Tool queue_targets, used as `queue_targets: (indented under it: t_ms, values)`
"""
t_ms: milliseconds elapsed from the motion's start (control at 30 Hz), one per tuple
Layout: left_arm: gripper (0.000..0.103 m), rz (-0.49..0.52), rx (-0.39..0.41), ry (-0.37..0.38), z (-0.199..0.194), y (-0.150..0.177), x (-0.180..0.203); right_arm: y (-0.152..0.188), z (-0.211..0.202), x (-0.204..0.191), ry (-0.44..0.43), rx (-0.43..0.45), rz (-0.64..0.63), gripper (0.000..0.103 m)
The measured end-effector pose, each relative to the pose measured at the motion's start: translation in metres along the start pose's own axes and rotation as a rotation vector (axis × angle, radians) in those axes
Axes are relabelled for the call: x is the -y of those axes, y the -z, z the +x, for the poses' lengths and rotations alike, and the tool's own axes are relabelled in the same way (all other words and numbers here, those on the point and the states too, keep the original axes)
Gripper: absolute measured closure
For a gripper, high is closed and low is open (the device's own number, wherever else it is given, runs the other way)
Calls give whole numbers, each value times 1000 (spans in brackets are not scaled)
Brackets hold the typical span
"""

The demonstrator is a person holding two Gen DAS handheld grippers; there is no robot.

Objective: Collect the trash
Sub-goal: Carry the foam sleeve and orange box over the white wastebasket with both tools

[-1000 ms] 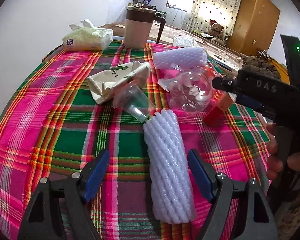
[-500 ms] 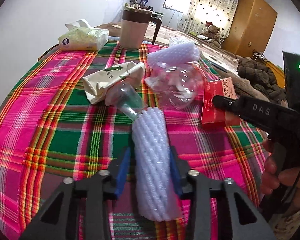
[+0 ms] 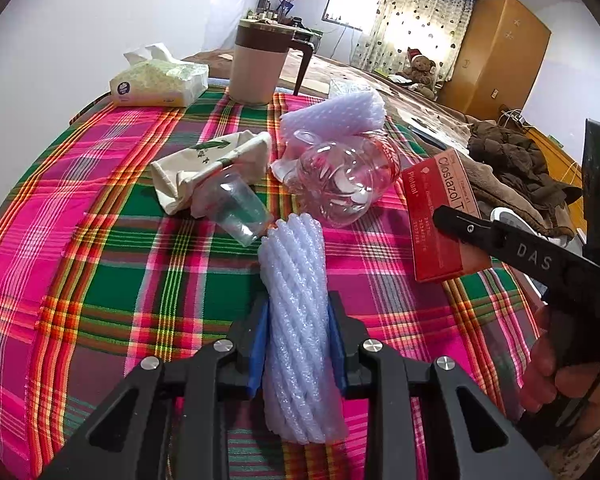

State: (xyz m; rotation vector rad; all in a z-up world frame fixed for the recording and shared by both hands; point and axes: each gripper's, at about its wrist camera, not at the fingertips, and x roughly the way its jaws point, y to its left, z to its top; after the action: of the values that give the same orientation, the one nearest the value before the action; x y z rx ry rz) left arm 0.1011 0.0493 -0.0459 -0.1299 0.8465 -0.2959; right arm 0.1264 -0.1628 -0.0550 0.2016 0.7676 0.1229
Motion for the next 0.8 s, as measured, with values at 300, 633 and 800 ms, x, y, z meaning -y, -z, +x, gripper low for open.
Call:
queue_targets:
  t_ms: [300,633,800]
  values:
    - [75,30,34,-8,-9,-6,14,3,-14,8,14,31,-18,85]
    - [75,93,86,-23,-19,-16,39,-1,-37,26,32,82,-20,86]
    - [75,110,103,-17,-21,-21,51,-4,-46,37,43,101,-1,85]
